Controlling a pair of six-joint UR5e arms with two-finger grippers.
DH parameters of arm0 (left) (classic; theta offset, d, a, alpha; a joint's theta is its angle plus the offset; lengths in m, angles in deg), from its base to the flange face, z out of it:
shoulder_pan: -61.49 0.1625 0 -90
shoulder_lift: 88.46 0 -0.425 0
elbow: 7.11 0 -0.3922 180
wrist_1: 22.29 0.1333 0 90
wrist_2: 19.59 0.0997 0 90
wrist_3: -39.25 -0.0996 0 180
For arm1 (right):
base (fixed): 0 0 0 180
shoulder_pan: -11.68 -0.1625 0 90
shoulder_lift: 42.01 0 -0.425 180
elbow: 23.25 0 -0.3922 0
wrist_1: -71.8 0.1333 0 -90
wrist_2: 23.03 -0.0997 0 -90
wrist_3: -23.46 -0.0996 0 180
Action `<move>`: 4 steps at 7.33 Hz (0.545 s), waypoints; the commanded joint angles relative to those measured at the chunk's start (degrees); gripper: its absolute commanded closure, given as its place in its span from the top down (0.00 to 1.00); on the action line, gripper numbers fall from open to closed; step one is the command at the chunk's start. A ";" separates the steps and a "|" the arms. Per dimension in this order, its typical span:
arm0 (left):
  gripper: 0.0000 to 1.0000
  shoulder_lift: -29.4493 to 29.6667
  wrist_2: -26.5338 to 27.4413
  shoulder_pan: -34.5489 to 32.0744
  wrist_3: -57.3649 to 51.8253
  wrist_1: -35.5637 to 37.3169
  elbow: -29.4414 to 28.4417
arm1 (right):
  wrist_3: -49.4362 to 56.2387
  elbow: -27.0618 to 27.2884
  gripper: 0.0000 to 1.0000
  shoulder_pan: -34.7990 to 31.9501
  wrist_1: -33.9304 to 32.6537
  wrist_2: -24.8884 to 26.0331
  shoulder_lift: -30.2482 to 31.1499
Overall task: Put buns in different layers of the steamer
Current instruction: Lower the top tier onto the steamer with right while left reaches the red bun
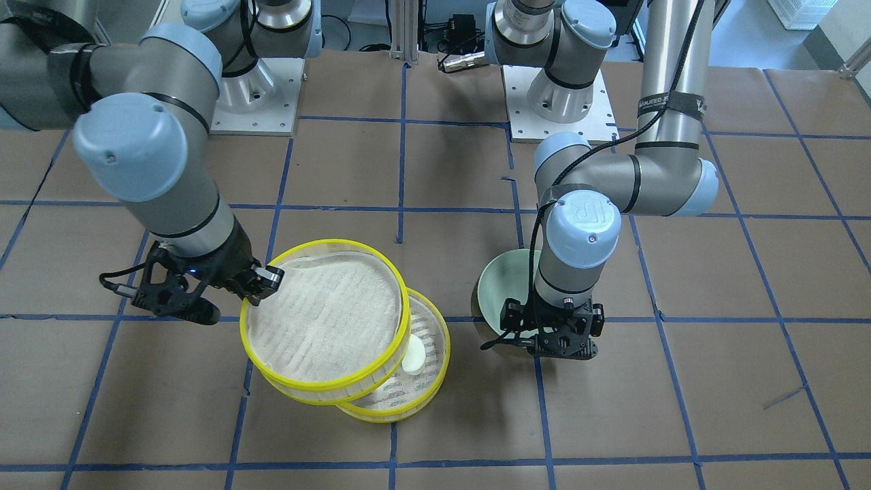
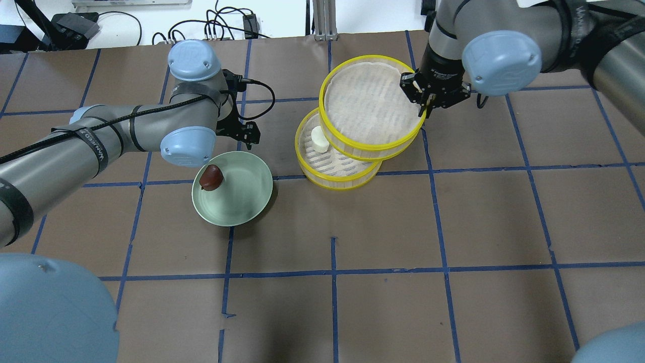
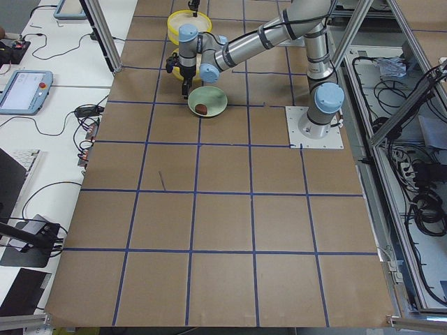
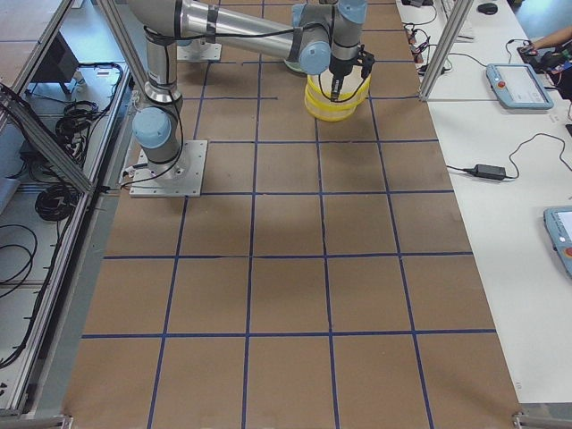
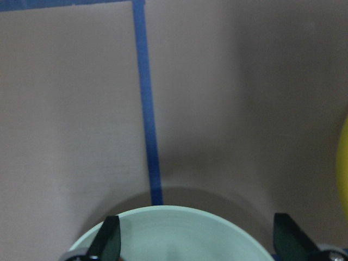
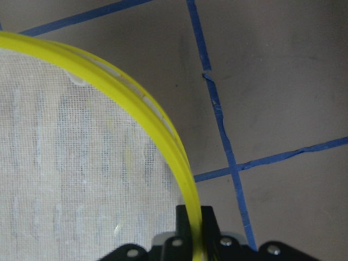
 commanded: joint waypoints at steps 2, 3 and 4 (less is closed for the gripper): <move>1.00 -0.82 2.26 3.05 -2.49 -0.08 3.58 | -2.72 1.71 0.02 -2.23 -3.40 0.82 -2.07; 1.00 -1.00 2.00 3.77 -2.93 0.19 5.08 | -3.07 1.71 0.02 -2.84 -3.41 1.61 -3.21; 1.00 -1.09 1.82 3.77 -2.41 0.19 4.58 | -4.99 1.45 0.02 -3.89 -3.59 2.05 -3.66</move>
